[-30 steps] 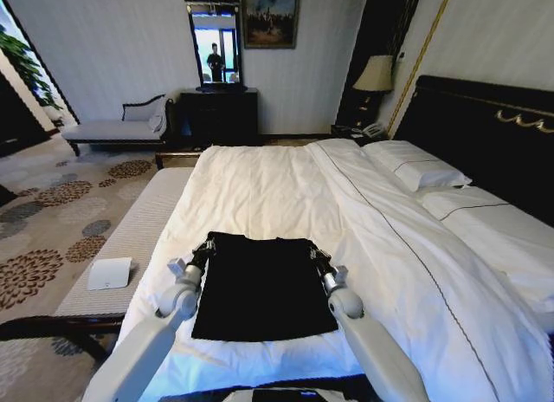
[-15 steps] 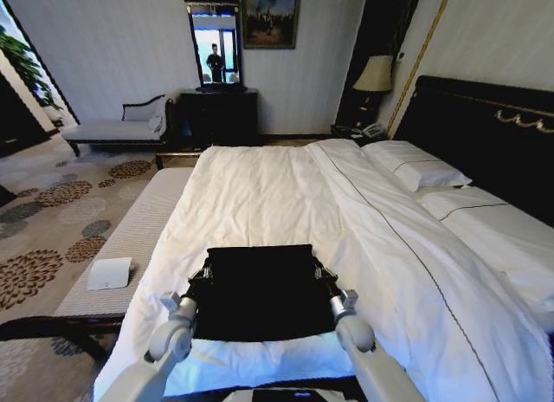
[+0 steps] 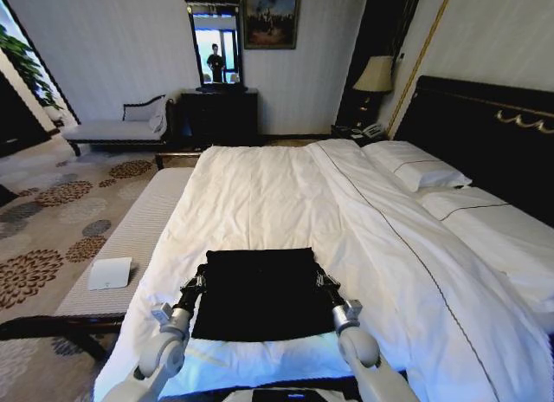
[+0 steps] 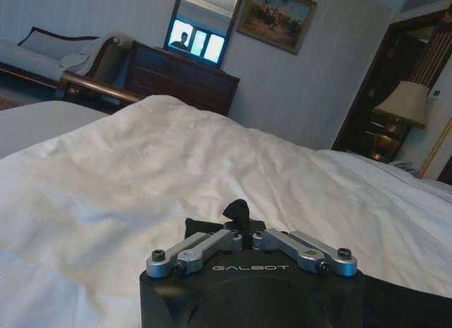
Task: Fold the clothes on the bed.
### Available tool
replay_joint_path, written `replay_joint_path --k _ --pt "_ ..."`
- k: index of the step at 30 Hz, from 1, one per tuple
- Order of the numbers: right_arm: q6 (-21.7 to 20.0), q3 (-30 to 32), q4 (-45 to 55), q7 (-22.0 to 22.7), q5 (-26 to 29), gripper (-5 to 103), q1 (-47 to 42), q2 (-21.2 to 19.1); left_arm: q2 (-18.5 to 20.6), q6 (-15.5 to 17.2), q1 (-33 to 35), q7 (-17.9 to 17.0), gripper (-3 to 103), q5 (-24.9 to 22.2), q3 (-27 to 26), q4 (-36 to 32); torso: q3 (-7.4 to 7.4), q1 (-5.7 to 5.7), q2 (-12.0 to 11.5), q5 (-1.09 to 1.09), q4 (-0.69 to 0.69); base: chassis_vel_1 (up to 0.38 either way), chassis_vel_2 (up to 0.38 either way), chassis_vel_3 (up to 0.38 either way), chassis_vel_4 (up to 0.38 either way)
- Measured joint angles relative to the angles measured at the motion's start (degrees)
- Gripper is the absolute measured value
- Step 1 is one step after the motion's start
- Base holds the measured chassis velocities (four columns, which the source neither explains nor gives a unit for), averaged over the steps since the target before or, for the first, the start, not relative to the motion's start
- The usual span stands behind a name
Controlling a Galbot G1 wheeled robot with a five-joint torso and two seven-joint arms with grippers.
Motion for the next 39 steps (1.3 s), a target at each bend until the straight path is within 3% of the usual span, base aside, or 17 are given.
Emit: replay_joint_path --k 19,39 --pt "0.9 0.2 -1.4 -0.6 -2.7 1 -3.0 0.7 0.2 -1.2 4.5 0.8 1 3.6 0.9 -0.5 0.0 0.0 0.0 0.0 0.0 0.0 0.0 0.0 0.0" --pt "1.0 0.5 -1.0 -0.7 -3.4 1 -4.6 0.9 0.2 -1.6 4.7 1.1 1 3.7 0.2 0.9 0.0 0.0 0.0 0.0 0.0 0.0 0.0 0.0 0.0"
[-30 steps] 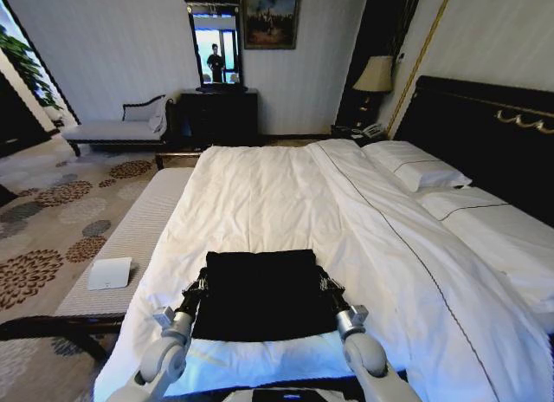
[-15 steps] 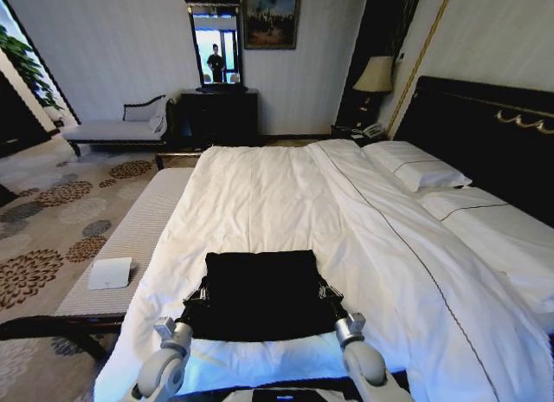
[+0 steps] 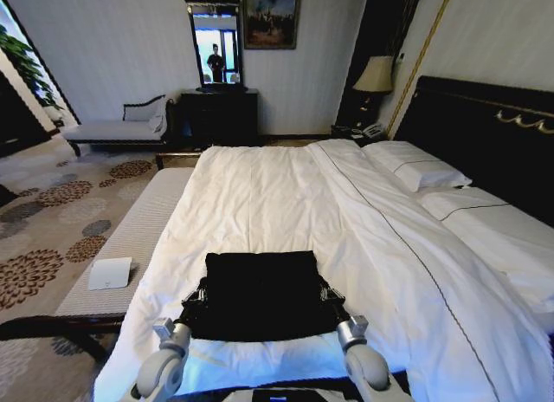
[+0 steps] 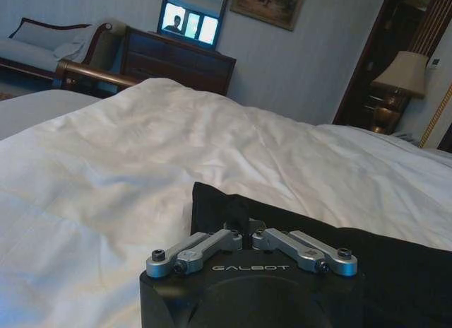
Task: Fold the clothes on the bed.
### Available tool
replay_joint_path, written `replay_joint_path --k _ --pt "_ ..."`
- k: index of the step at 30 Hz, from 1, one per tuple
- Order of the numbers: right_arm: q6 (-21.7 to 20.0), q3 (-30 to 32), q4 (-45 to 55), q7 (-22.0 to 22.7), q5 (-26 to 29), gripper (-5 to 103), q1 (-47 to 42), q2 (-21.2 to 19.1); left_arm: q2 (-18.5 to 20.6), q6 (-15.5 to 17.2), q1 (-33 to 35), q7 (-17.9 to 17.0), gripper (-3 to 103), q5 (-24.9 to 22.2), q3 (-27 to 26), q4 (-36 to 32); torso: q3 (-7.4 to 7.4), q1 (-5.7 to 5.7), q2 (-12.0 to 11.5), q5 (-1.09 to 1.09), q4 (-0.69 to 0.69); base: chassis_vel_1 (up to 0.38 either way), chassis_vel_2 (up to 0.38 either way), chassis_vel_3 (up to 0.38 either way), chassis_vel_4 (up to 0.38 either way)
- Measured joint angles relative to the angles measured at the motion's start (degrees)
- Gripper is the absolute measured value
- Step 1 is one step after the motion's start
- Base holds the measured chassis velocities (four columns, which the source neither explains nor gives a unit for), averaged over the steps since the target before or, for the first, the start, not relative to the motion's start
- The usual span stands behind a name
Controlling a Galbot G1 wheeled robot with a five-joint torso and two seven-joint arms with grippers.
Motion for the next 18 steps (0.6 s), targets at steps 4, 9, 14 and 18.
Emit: replay_joint_path --k 4,9,14,18 --pt "0.0 -0.1 -0.1 0.0 -0.1 1 0.0 0.1 -0.1 -0.1 0.2 0.0 1 0.2 0.0 0.2 0.0 0.0 0.0 0.0 0.0 0.0 0.0 0.0 0.0" --pt "0.3 0.1 -0.1 -0.1 -0.3 1 -0.8 0.0 -0.4 -0.1 0.5 0.1 1 0.4 0.1 0.3 0.0 0.0 0.0 0.0 0.0 0.0 0.0 0.0 0.0" --pt "0.4 0.4 0.6 -0.2 -0.5 1 -1.8 0.3 -1.2 -0.1 1.0 0.2 1 0.4 -0.9 0.2 0.0 0.0 0.0 0.0 0.0 0.0 0.0 0.0 0.0" --pt "0.4 0.4 0.6 -0.2 -0.7 1 -1.9 0.4 -1.7 -0.1 1.9 0.5 1 0.4 -1.4 0.2 0.0 0.0 0.0 0.0 0.0 0.0 0.0 0.0 0.0"
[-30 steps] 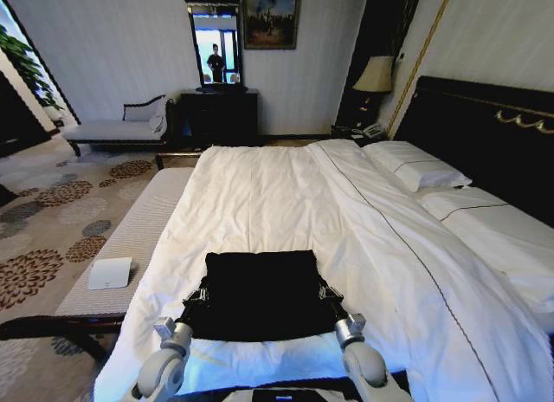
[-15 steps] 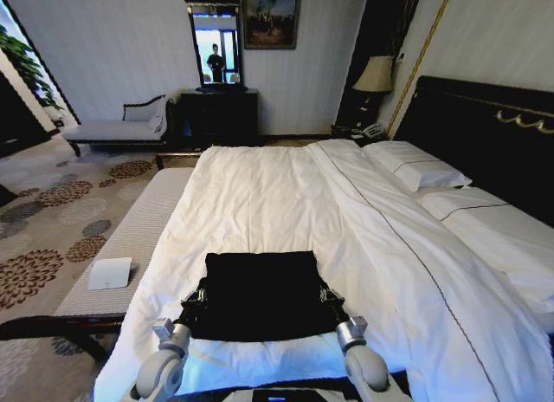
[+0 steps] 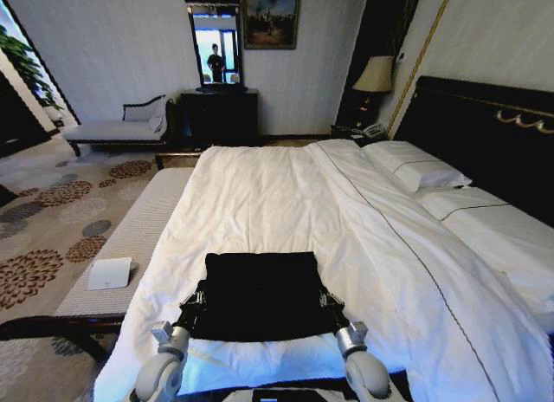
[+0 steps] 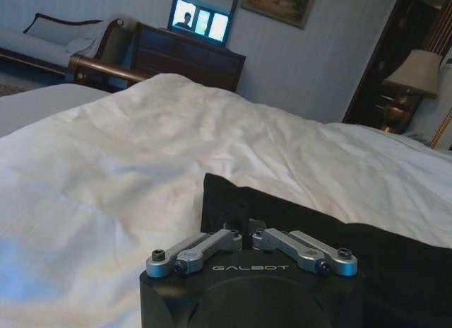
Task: Fold the clothes on the bed.
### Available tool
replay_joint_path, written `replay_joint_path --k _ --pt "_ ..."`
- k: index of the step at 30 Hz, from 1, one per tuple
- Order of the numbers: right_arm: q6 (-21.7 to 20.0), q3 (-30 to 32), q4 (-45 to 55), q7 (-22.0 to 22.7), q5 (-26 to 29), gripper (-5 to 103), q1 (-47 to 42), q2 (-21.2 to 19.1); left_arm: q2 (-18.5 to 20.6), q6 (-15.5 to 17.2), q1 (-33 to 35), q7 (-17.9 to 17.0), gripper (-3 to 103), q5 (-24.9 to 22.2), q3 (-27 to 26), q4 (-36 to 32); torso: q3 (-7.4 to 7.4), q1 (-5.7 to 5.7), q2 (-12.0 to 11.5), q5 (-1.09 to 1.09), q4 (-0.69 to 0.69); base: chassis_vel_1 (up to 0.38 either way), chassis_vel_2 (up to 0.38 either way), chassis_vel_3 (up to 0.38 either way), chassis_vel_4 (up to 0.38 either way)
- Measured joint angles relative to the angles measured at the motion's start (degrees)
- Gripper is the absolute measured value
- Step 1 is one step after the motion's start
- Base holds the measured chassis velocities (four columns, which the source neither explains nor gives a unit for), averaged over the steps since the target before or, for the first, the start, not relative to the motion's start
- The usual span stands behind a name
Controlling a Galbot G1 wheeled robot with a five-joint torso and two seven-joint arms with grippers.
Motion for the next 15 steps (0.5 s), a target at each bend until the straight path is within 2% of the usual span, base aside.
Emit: replay_joint_path --k 12,15 --pt "0.0 -0.3 0.4 -0.2 -1.2 1 -1.2 0.3 -1.1 -0.2 2.4 0.4 1 0.4 -1.3 -0.6 0.0 0.0 0.0 0.0 0.0 0.0 0.0 0.0 0.0" --pt "-0.1 -0.3 0.4 -0.9 -1.9 -2 -2.0 0.4 -1.5 0.6 2.2 -0.5 1 1.0 -1.5 -0.2 0.0 0.0 0.0 0.0 0.0 0.0 0.0 0.0 0.0"
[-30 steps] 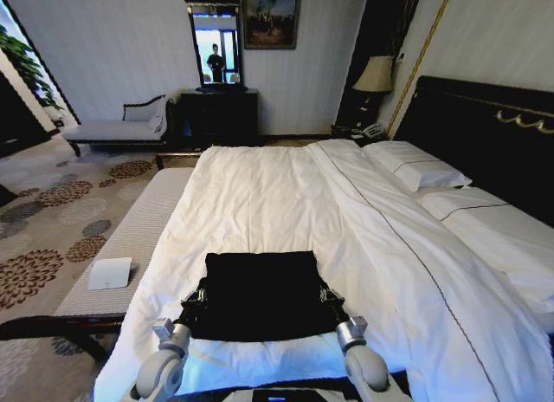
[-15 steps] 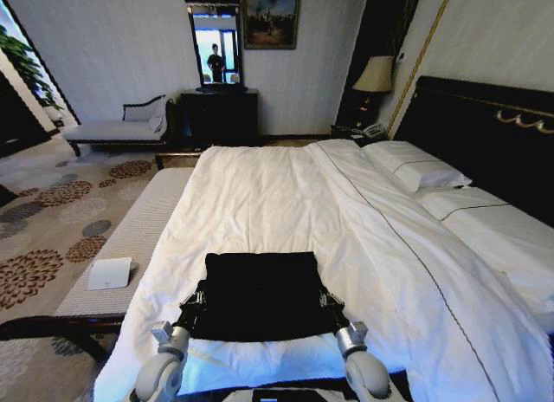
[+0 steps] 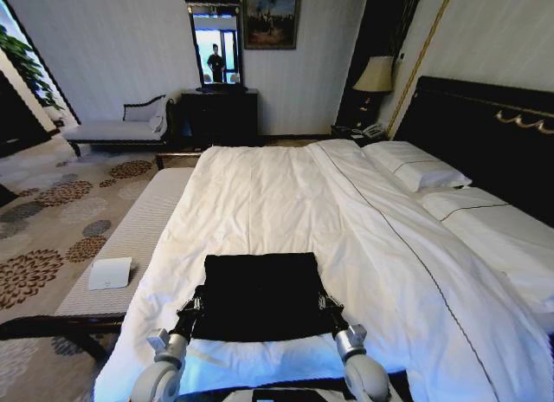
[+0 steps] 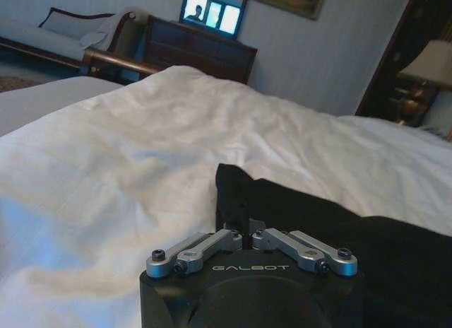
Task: Fold the clothes on the bed.
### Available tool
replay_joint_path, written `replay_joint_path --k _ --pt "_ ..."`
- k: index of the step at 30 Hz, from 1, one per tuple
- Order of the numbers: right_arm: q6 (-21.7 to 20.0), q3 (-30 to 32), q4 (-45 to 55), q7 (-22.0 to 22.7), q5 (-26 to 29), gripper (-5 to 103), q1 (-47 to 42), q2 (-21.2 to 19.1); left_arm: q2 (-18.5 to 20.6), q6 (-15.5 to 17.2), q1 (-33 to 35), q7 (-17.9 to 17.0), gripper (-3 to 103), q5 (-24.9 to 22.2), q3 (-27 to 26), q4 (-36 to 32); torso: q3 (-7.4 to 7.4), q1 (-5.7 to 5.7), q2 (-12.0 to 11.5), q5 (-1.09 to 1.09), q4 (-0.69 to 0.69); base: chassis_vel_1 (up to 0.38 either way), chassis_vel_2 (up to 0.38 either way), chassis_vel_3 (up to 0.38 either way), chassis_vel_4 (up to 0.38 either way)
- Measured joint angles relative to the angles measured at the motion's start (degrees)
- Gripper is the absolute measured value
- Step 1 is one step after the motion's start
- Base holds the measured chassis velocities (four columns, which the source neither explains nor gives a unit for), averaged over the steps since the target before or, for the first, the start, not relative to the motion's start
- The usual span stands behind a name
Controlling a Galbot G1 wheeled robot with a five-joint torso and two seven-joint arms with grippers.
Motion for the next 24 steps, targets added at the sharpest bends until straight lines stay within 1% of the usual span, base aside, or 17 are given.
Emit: replay_joint_path --k 1,2,4,5,6,7,10,11,12,14,16,17,19,20,21,23,24 --pt "-0.1 0.0 0.2 -0.3 -0.4 6 -0.7 0.2 -0.2 0.6 -0.1 -0.4 1 0.6 -0.1 0.0 0.0 0.0 0.0 0.0 -0.01 0.0 0.0 0.0 0.0" --pt "-0.2 0.0 0.2 -0.4 -0.7 11 -1.2 0.3 -0.3 0.9 0.0 -0.7 6 1.2 -0.2 0.1 0.0 0.0 0.0 0.0 -0.01 0.0 0.0 0.0 0.0" --pt "-0.2 0.0 0.3 -0.4 -0.8 11 -1.4 0.4 -0.4 1.0 0.0 -0.8 11 1.6 -0.3 0.1 0.0 0.0 0.0 0.0 -0.01 0.0 0.0 0.0 0.0" --pt "-0.2 0.1 0.3 -0.4 -0.8 16 -1.6 0.5 -0.4 1.1 0.2 -0.8 11 2.2 -0.4 0.1 0.0 0.0 0.0 0.0 -0.01 0.0 0.0 0.0 0.0" --pt "-0.3 0.2 0.6 -0.3 -0.8 21 -1.9 0.6 -0.4 1.1 0.7 -0.9 22 3.2 -0.5 -0.1 0.0 0.0 0.0 0.0 0.0 0.0 0.0 0.0 0.0" --pt "-0.3 0.3 0.8 -0.2 -0.7 27 -2.0 0.6 -0.4 1.1 1.0 -0.9 22 3.7 -0.7 -0.4 0.0 0.0 0.0 0.0 0.0 0.0 0.0 0.0 0.0" --pt "-0.3 0.6 1.2 0.1 -0.5 33 -2.2 0.6 -0.3 1.1 1.9 -0.8 27 4.2 -1.0 -1.0 0.0 0.0 0.0 0.0 0.0 0.0 0.0 0.0 0.0" --pt "-0.3 0.9 1.4 0.4 -0.2 38 -2.3 0.5 -0.2 1.1 2.6 -0.7 33 4.5 -1.3 -1.5 0.0 0.0 0.0 0.0 0.0 0.0 0.0 0.0 0.0" --pt "-0.4 1.4 1.6 0.8 0.2 43 -2.5 0.5 -0.2 1.1 3.9 -0.4 44 4.7 -1.9 -2.4 0.0 0.0 0.0 0.01 0.0 0.0 0.0 0.0 0.0" --pt "-0.4 1.7 1.9 1.2 0.8 48 -2.7 0.5 -0.1 1.0 4.9 -0.2 44 4.7 -2.4 -3.2 0.0 0.0 0.0 0.01 0.0 0.0 0.0 0.0 0.0" --pt "-0.6 2.2 3.1 1.5 1.8 60 -3.6 0.4 0.0 0.8 6.6 0.1 54 4.9 -3.1 -4.5 0.0 0.0 0.0 0.01 0.0 0.0 0.0 0.0 0.0" --pt "-0.6 2.2 3.1 1.5 1.8 60 -3.6 0.4 0.0 0.8 6.6 0.1 54 4.9 -3.1 -4.5 0.0 0.0 0.0 0.01 0.0 0.0 0.0 0.0 0.0" --pt "-0.6 2.5 4.4 1.7 2.3 70 -4.8 0.4 0.0 0.7 7.8 0.4 65 5.3 -3.9 -5.5 0.0 0.0 0.0 0.0 0.01 0.0 0.0 0.0 0.0" --pt "-0.6 2.5 5.1 1.7 2.5 70 -5.5 0.4 0.0 0.7 8.2 0.5 65 5.4 -4.4 -5.8 0.0 0.0 0.0 0.01 0.01 0.0 0.0 0.0 0.0" --pt "-0.6 2.6 5.9 1.8 2.8 76 -6.4 0.4 0.0 0.6 8.4 0.5 76 5.4 -5.2 -6.2 0.0 0.0 0.0 0.01 0.0 0.0 0.0 0.0 0.0" --pt "-0.6 2.7 6.8 1.9 3.1 82 -7.3 0.4 0.0 0.6 8.5 0.5 76 4.9 -5.9 -6.5 0.0 0.0 0.0 0.0 0.0 0.0 0.0 0.0 0.0" --pt "-0.7 2.8 7.6 2.0 3.5 86 -7.9 0.5 0.1 0.6 8.5 0.5 81 4.1 -6.5 -6.7 0.0 -0.01 0.0 0.0 0.0 0.0 0.0 0.0 0.0"
